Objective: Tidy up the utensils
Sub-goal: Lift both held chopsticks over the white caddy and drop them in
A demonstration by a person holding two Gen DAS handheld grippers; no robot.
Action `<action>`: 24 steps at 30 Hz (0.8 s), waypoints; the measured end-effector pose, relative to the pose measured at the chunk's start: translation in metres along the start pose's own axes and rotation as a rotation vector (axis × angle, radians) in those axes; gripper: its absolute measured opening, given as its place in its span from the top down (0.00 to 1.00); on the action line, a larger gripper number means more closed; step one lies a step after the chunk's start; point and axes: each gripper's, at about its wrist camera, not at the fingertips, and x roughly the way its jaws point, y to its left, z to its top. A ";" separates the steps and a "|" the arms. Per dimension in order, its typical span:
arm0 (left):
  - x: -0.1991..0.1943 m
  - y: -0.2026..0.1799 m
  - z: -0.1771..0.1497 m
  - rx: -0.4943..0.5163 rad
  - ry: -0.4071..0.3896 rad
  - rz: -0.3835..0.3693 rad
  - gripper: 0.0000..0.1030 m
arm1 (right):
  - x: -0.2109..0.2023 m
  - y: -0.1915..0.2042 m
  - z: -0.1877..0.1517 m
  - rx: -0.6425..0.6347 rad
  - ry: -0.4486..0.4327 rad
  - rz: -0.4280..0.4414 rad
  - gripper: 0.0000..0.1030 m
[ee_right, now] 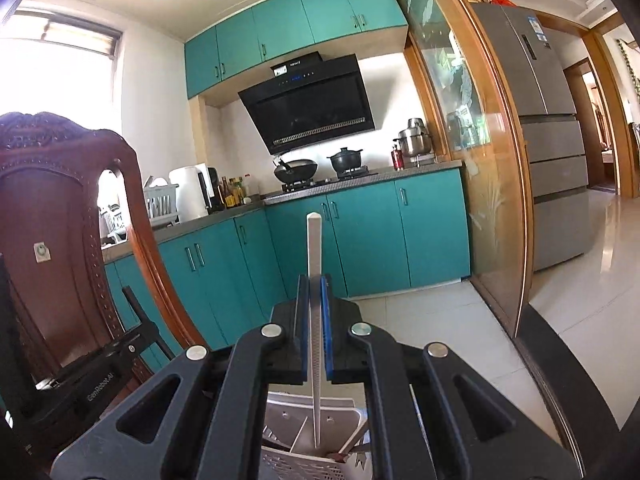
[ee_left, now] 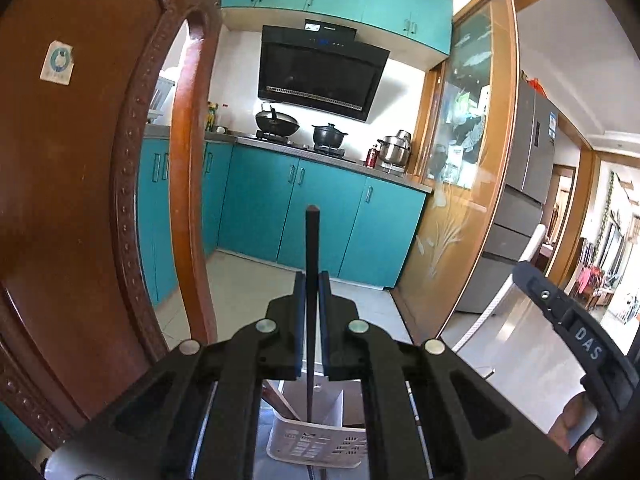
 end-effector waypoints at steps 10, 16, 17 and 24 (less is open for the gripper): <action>0.018 0.004 -0.020 0.044 0.074 0.026 0.93 | 0.010 0.014 -0.021 -0.043 0.061 -0.002 0.94; 0.029 0.005 -0.032 0.052 0.121 0.036 0.93 | 0.011 0.018 -0.035 -0.067 0.094 0.000 0.94; 0.030 0.005 -0.033 0.055 0.127 0.036 0.93 | 0.011 0.018 -0.036 -0.070 0.098 0.000 0.94; 0.031 0.003 -0.042 0.077 0.147 0.037 0.93 | 0.010 0.020 -0.043 -0.084 0.115 0.001 0.94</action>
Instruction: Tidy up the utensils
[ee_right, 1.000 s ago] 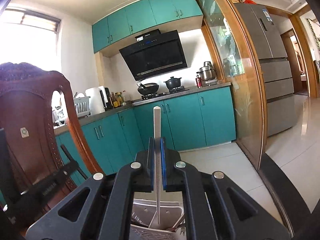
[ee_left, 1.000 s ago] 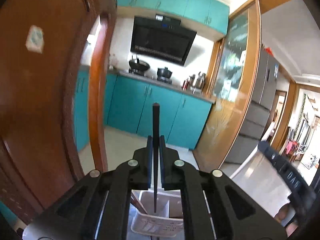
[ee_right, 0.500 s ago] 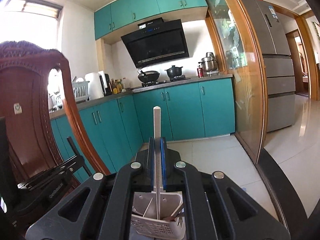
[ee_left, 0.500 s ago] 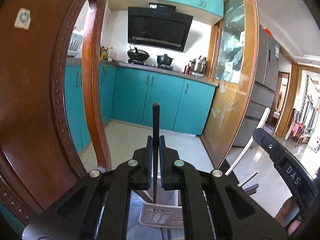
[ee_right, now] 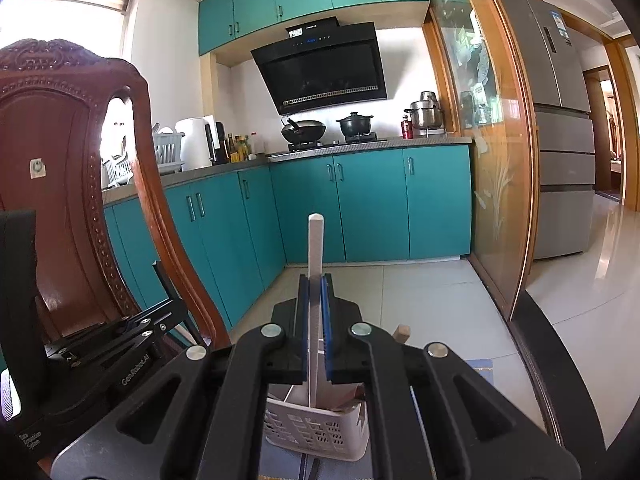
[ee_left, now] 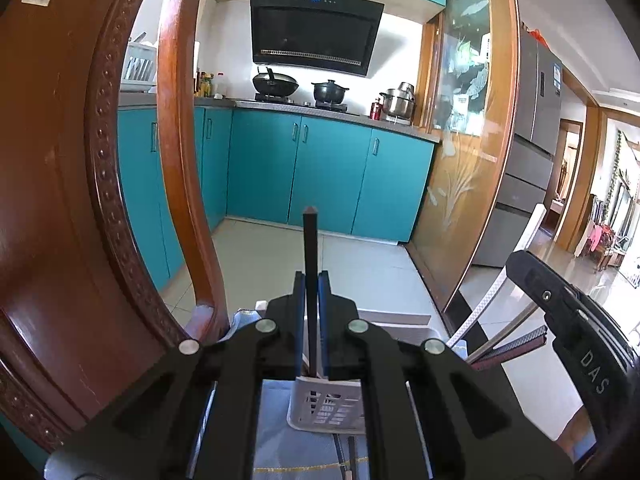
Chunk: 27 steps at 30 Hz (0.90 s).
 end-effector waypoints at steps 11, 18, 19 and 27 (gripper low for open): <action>0.001 0.000 -0.007 -0.007 0.011 -0.002 0.92 | -0.016 -0.003 0.000 0.020 -0.031 0.026 0.78; -0.008 0.002 -0.012 -0.026 -0.005 -0.007 0.78 | -0.041 -0.002 0.001 0.012 -0.101 0.060 0.62; -0.010 0.003 -0.013 -0.027 -0.008 -0.010 0.76 | -0.046 -0.001 0.000 0.005 -0.114 0.067 0.59; -0.046 0.010 -0.027 -0.031 -0.065 0.003 0.56 | -0.088 0.006 -0.036 -0.102 -0.156 0.125 0.47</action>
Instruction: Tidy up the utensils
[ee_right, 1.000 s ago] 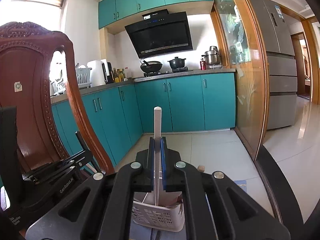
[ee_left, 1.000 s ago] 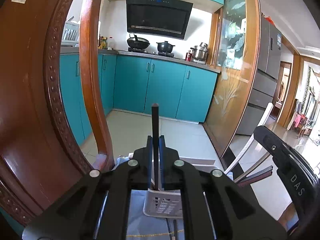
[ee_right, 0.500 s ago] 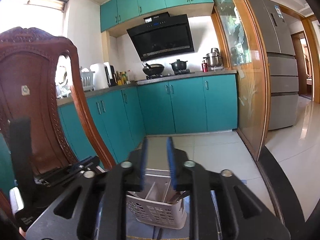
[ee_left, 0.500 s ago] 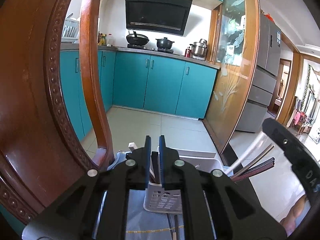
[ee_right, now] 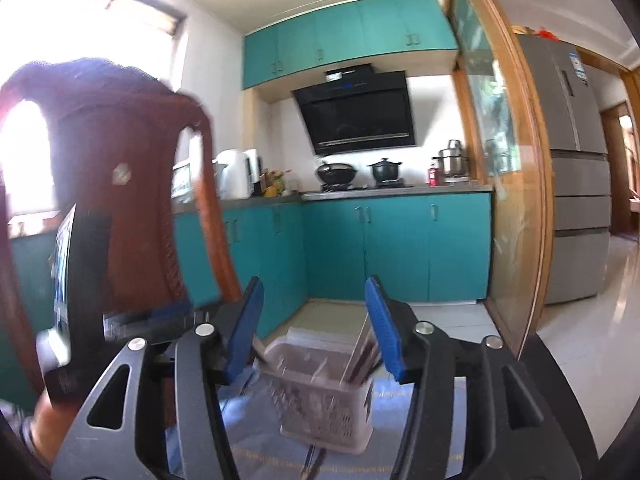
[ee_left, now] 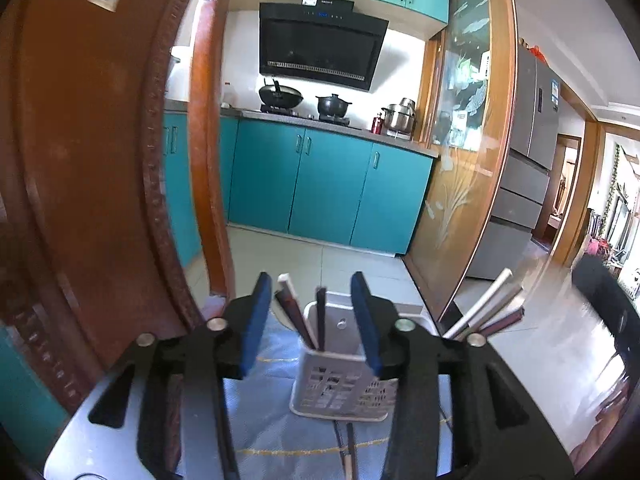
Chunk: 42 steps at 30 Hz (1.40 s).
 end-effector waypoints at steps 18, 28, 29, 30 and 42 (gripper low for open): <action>-0.017 0.029 -0.037 0.016 0.080 0.047 0.26 | 0.084 -0.026 -0.143 0.216 0.709 -0.041 0.46; -0.011 0.039 -0.040 -0.037 0.137 0.020 0.23 | 0.119 -0.027 -0.163 0.276 0.744 -0.075 0.51; -0.010 0.037 -0.041 -0.030 0.141 0.020 0.23 | 0.124 -0.025 -0.165 0.273 0.754 -0.077 0.54; -0.009 0.036 -0.041 -0.026 0.143 0.020 0.23 | 0.128 -0.024 -0.168 0.272 0.764 -0.081 0.55; 0.000 0.018 -0.057 0.044 0.197 0.019 0.23 | 0.137 -0.020 -0.184 0.171 0.867 -0.121 0.91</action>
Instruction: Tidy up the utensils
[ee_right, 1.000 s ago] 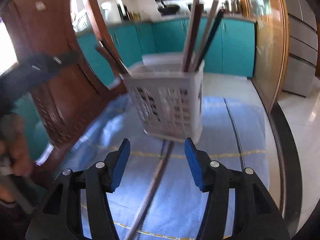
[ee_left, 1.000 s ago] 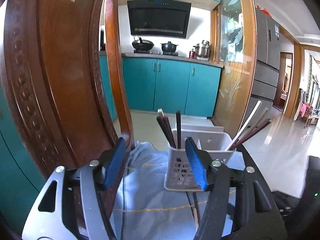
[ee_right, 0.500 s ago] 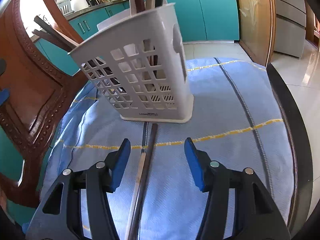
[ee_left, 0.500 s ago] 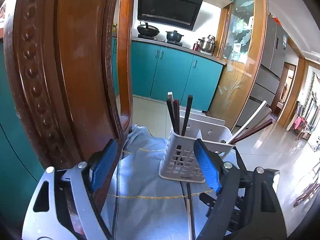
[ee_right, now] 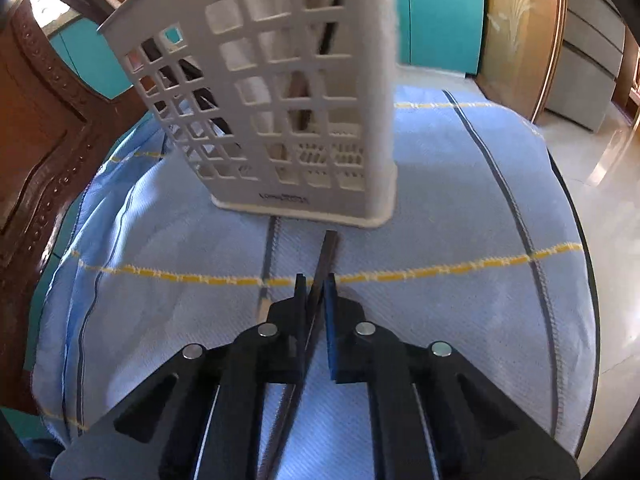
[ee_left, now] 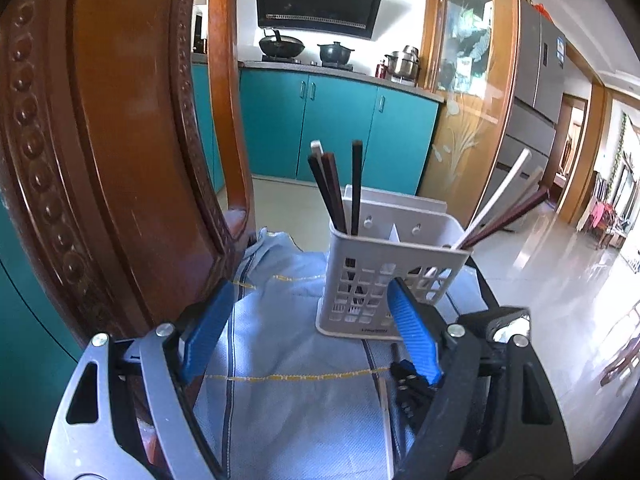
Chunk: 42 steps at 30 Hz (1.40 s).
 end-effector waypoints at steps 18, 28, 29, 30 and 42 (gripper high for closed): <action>0.070 -0.056 -0.076 0.185 0.390 -0.060 0.26 | -0.056 -0.066 -0.012 0.045 0.019 -0.026 0.67; 0.090 -0.075 -0.107 0.222 0.491 -0.079 0.40 | -0.033 -0.056 -0.013 0.036 0.076 -0.041 0.66; 0.092 -0.075 -0.107 0.221 0.498 -0.079 0.40 | -0.032 -0.053 -0.014 0.033 0.079 -0.043 0.66; 0.093 -0.073 -0.108 0.220 0.503 -0.078 0.40 | -0.030 -0.052 -0.015 0.030 0.083 -0.045 0.66; 0.097 -0.069 -0.111 0.205 0.510 -0.072 0.39 | -0.025 -0.044 -0.018 0.004 0.078 -0.056 0.65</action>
